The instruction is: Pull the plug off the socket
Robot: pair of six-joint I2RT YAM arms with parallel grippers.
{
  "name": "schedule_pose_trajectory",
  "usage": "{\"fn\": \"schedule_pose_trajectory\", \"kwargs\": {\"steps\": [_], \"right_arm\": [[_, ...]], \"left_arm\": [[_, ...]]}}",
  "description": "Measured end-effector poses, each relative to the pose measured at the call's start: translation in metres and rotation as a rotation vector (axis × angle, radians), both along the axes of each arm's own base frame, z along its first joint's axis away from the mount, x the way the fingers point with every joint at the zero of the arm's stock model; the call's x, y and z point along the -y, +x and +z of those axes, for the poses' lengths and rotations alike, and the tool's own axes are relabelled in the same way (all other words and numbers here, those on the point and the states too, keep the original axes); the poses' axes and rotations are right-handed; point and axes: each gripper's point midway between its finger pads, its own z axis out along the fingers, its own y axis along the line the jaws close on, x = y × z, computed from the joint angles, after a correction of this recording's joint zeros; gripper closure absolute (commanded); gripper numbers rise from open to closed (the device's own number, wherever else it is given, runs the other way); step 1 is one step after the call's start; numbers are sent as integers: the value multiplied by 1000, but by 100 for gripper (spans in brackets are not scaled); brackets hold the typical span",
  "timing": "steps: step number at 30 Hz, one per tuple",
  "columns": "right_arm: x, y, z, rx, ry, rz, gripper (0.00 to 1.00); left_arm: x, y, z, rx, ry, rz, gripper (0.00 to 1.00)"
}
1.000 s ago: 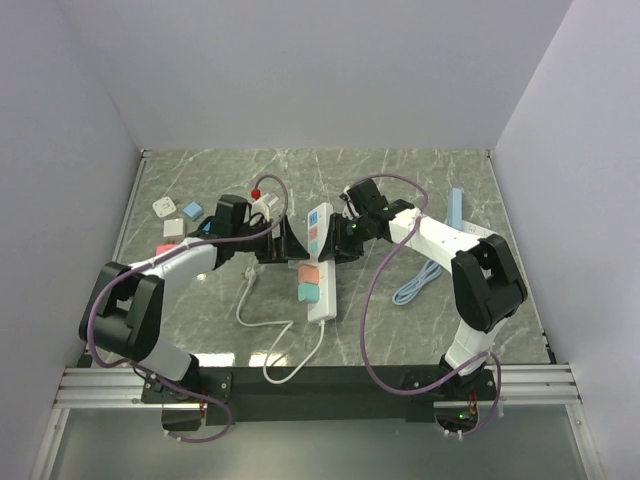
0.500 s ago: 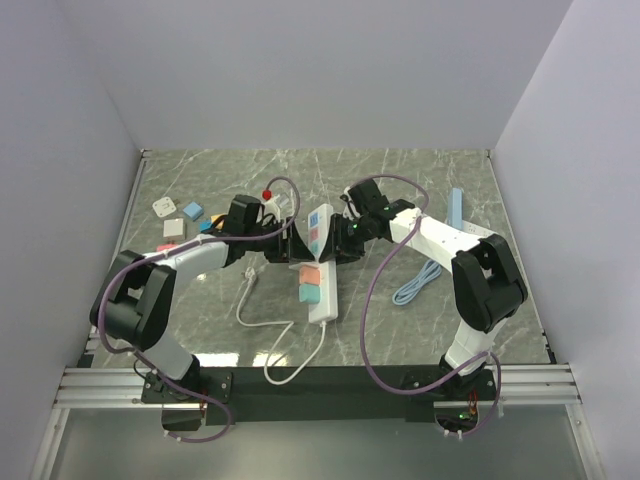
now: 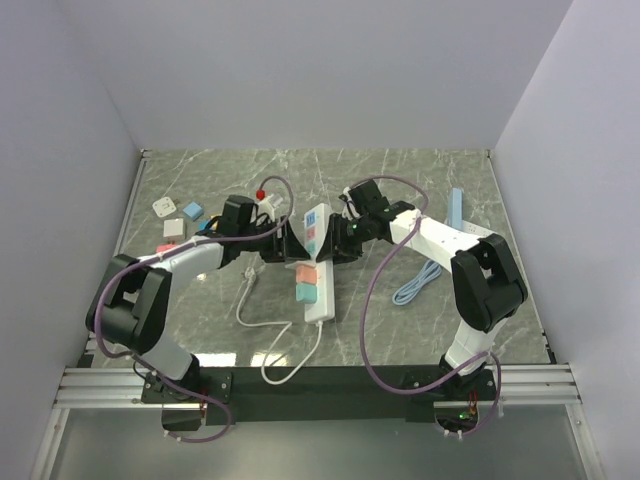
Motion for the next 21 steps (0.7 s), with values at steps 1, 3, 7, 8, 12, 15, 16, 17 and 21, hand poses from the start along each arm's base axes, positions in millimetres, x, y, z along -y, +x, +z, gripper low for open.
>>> {"fn": "schedule_pose_trajectory", "kwargs": {"steps": [1, 3, 7, 8, 12, 15, 16, 17, 21], "right_arm": [[-2, 0, 1, 2, 13, 3, 100], [-5, 1, 1, 13, 36, 12, 100], [6, 4, -9, 12, -2, -12, 100], [8, 4, -11, 9, -12, -17, 100], [13, 3, -15, 5, -33, -25, 100], [13, 4, -15, 7, -34, -23, 100], [13, 4, -15, 8, -34, -22, 100], [13, 4, -15, 8, -35, -22, 100], [13, 3, -16, 10, -35, -19, 100]], "left_arm": [[-3, 0, 1, 0, -10, 6, 99], [-11, 0, 5, -11, -34, 14, 99], [-20, 4, 13, -4, -54, 29, 99], [-21, 5, 15, -1, -55, 31, 99], [-22, 11, 27, 12, -33, 46, 99], [-31, 29, 39, 50, 13, 99, 99], [-39, 37, 42, 60, 22, 129, 99], [-50, 45, 43, 65, 30, 164, 99], [-122, 84, 27, 33, 101, 386, 99]]}}
